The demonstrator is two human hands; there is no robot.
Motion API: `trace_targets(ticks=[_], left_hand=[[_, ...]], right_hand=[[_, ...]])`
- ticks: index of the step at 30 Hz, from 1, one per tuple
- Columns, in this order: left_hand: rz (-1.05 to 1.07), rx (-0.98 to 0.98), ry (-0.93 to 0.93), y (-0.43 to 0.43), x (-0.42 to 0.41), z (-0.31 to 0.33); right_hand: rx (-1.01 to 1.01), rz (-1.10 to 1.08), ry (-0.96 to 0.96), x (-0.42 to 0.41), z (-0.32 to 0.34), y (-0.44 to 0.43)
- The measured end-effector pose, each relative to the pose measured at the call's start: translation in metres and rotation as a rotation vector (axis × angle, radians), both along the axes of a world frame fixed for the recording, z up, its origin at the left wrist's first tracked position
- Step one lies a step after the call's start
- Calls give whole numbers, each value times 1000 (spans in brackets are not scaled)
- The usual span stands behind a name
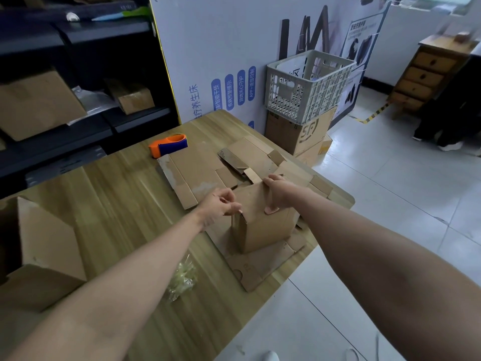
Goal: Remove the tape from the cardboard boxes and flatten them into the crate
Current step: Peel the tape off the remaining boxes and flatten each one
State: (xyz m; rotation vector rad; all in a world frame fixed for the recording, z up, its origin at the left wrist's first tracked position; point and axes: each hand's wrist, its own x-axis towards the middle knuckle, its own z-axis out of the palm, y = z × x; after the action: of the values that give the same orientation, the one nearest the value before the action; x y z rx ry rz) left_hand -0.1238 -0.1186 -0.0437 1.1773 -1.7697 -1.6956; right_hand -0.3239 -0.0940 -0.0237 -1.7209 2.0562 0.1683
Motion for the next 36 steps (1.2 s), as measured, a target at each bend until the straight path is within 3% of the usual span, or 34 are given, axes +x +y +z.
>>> trace_targets(ticks=[3, 9, 16, 22, 30, 36], left_hand=[[31, 333, 208, 8, 7, -3], [202, 395, 250, 18, -3, -11], [299, 339, 340, 2, -6, 29], [215, 143, 280, -4, -14, 61], [241, -83, 32, 4, -21, 33], [361, -92, -43, 3, -37, 23]], right_hand=[[7, 13, 14, 1, 1, -1], [64, 22, -30, -1, 6, 2], [139, 36, -233, 5, 39, -2], [0, -1, -315, 23, 40, -1], [-141, -94, -462, 11, 4, 15], [-197, -126, -536, 3, -2, 20]])
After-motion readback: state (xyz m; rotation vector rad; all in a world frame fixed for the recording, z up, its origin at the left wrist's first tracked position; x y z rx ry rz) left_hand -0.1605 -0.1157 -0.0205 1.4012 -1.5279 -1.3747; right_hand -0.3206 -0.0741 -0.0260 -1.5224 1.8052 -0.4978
